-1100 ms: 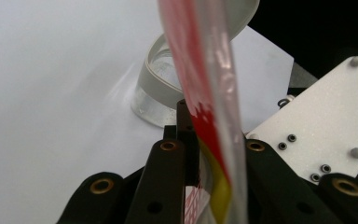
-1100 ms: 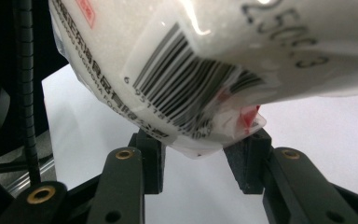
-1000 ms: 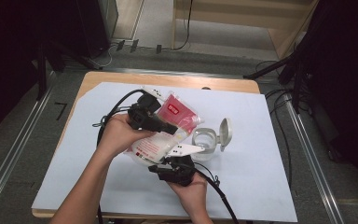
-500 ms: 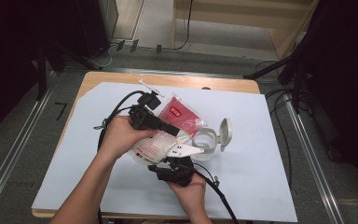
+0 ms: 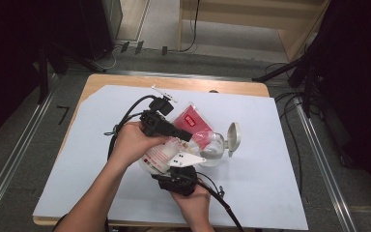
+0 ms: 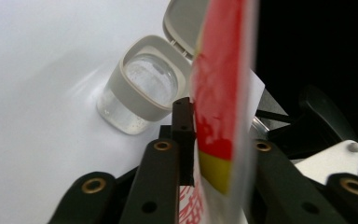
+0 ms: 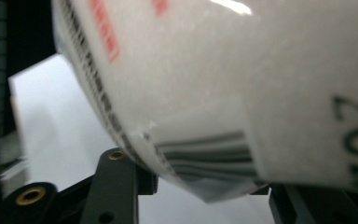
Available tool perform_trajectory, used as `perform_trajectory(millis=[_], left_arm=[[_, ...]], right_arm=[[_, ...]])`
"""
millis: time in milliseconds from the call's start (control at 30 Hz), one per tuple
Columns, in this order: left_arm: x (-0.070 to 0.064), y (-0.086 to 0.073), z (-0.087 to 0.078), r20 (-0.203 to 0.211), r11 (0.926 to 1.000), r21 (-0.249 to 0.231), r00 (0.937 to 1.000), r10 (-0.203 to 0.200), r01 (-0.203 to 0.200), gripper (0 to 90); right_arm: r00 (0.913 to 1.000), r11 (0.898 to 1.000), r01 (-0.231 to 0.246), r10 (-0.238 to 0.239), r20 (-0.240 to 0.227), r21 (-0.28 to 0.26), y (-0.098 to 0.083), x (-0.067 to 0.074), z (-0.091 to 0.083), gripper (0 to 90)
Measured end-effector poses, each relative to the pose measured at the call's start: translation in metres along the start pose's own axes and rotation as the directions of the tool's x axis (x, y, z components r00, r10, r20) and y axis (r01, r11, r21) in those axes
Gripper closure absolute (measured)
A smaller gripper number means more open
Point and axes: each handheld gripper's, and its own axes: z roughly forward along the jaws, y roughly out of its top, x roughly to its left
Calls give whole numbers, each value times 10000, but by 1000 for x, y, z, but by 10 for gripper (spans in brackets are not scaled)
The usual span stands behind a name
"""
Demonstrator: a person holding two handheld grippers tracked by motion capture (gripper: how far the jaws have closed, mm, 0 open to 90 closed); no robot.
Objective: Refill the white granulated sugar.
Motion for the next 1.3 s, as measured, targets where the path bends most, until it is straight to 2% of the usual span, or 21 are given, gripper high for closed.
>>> perform_trajectory(millis=[100,200,300,367,467,533,600,700,767,833,933,1000,1033,1133,1200,1233,1267,1300], left_arm=[[-2,0,1,-379,9999,144,9993,52,-47,777],[-3,1,0,-518,9998,215,9986,69,-58,759],[-5,2,-1,-343,9997,221,9994,98,-90,717],[-7,3,-1,-104,9998,216,9999,0,2,713],[-10,3,2,-308,9991,402,9995,-83,95,743],[-9,3,0,-555,9994,283,9983,-197,213,811],[-8,3,-1,-496,9983,158,9972,-558,567,831],[-10,3,-2,-978,9965,100,9919,-815,829,824],[-11,3,-1,-929,9962,120,9921,-844,859,816],[-11,3,-2,-910,9954,129,9915,-935,951,793],[-11,3,-6,-760,9966,128,9939,-804,816,771],[-12,3,-9,-749,9994,91,9966,-331,338,747],[-13,3,-10,-820,9997,120,9964,-210,220,726],[-15,3,-11,-978,9992,348,9949,232,-199,742],[-16,2,-13,-920,9989,404,9953,290,-254,747],[-16,3,-13,-921,9976,497,9944,520,-476,744],[-18,2,-14,-988,9973,506,9934,587,-539,748],[-18,3,-14,-933,9967,607,9939,592,-537,753]], right_arm=[[9992,9997,-226,222,-346,-120,3,3,-2,583],[9962,9980,-560,540,-679,-289,5,3,-5,585],[9889,9938,-1019,962,-1135,-450,7,1,-7,587],[9886,9937,-1008,944,-1177,-497,8,1,-6,588],[9853,9940,-1043,987,-1395,-334,9,4,-3,585],[9854,9940,-1035,976,-1395,-361,9,6,-2,583],[9893,9953,-908,861,-1182,-343,10,8,-2,561],[9942,9957,-898,883,-615,-221,12,8,1,506],[9930,9943,-1042,1028,-582,-208,13,6,2,519],[9936,9949,-994,983,-556,-179,13,4,2,549],[9887,9919,-1262,1246,-830,-142,11,1,2,587],[9850,9894,-1433,1404,-998,-225,9,0,0,607],[9799,9860,-1644,1599,-1191,-292,8,-2,0,613],[9707,9801,-1935,1848,-1536,-439,7,-4,-2,620],[9578,9723,-2252,2092,-1973,-623,6,-6,-5,624],[9550,9705,-2319,2142,-2054,-662,7,-6,-6,625],[9508,9681,-2411,2215,-2165,-681,8,-6,-7,625],[9502,9680,-2409,2206,-2200,-700,8,-6,-7,625]])
